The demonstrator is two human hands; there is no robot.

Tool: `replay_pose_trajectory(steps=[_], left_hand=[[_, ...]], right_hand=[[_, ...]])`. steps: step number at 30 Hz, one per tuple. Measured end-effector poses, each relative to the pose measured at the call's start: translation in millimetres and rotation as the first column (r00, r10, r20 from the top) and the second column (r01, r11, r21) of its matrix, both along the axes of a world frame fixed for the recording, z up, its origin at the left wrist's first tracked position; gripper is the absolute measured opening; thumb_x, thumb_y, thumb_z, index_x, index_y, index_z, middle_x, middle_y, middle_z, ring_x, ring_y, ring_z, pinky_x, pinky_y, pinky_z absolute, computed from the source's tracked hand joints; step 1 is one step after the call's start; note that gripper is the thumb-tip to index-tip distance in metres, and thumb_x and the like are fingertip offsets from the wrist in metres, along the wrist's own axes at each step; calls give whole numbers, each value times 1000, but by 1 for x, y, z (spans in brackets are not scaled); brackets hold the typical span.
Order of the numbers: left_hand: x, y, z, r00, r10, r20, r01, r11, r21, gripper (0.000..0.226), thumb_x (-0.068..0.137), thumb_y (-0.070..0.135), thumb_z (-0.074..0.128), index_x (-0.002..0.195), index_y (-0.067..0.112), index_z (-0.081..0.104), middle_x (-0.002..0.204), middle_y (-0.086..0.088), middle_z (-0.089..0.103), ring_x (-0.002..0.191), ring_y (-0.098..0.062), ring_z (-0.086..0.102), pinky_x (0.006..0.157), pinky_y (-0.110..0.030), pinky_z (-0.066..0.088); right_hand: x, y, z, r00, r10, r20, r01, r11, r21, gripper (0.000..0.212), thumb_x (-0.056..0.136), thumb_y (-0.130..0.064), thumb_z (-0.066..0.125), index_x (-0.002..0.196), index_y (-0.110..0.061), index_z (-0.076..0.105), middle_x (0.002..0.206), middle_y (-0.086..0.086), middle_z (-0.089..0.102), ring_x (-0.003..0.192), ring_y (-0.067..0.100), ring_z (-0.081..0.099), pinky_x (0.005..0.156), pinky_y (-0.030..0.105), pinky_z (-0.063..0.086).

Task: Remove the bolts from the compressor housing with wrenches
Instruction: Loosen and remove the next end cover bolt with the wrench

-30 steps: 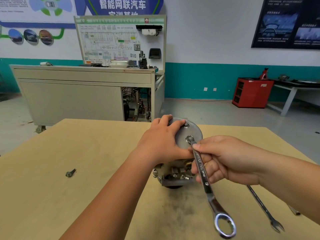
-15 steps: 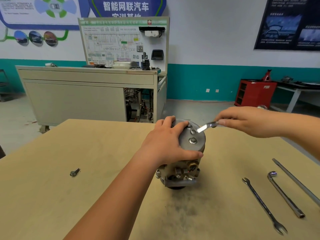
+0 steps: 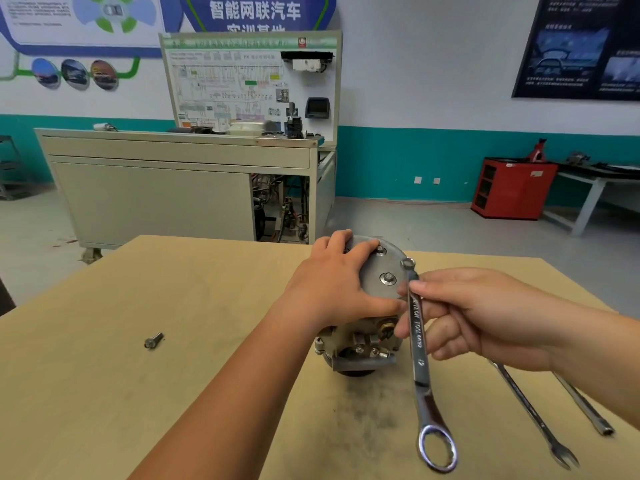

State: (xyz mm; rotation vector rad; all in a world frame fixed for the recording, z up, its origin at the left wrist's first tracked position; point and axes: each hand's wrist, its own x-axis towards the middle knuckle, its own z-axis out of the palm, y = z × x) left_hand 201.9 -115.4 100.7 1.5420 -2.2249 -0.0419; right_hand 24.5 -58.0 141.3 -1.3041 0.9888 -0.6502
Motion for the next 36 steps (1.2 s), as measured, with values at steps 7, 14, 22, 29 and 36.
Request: replay_pose_trajectory(steps=[7, 14, 22, 29, 36], left_hand=[[0, 2, 3, 1000, -8, 13, 7, 1000, 29, 92, 66, 69, 51, 147, 35, 24, 151, -1, 20, 136, -23, 18, 107, -39, 31], [-2, 2, 3, 1000, -9, 19, 9, 1000, 30, 92, 66, 69, 51, 148, 36, 23, 151, -1, 20, 136, -22, 17, 107, -39, 31], [-3, 2, 2, 999, -15, 33, 14, 1000, 17, 92, 69, 71, 52, 148, 35, 22, 151, 0, 21, 135, -22, 17, 107, -38, 30], [-1, 0, 1, 999, -16, 38, 15, 1000, 8, 93, 71, 73, 55, 149, 34, 21, 152, 0, 20, 137, -22, 17, 108, -40, 30], [-2, 4, 3, 1000, 7, 27, -8, 1000, 25, 105, 55, 82, 36, 149, 35, 22, 152, 1, 20, 138, -23, 17, 109, -40, 31]], right_hand=[[13, 0, -5, 1000, 9, 6, -9, 999, 42, 20, 96, -22, 43, 99, -5, 54, 64, 16, 69, 38, 14, 60, 37, 20, 48], [12, -3, -5, 1000, 6, -20, -5, 1000, 17, 20, 96, -21, 42, 95, -5, 53, 59, 14, 67, 35, 13, 57, 37, 20, 48], [7, -5, -4, 998, 1, -60, -1, 1000, 6, 21, 98, -21, 42, 95, -4, 54, 59, 14, 67, 35, 12, 56, 37, 20, 49], [4, -9, -4, 994, 12, -110, -13, 1000, -5, 22, 97, -23, 43, 98, -4, 55, 59, 14, 66, 36, 13, 56, 37, 20, 47], [-2, -13, 3, 977, 84, -195, -88, 996, -13, 27, 92, -26, 46, 103, -3, 55, 57, 13, 65, 34, 12, 55, 35, 19, 46]])
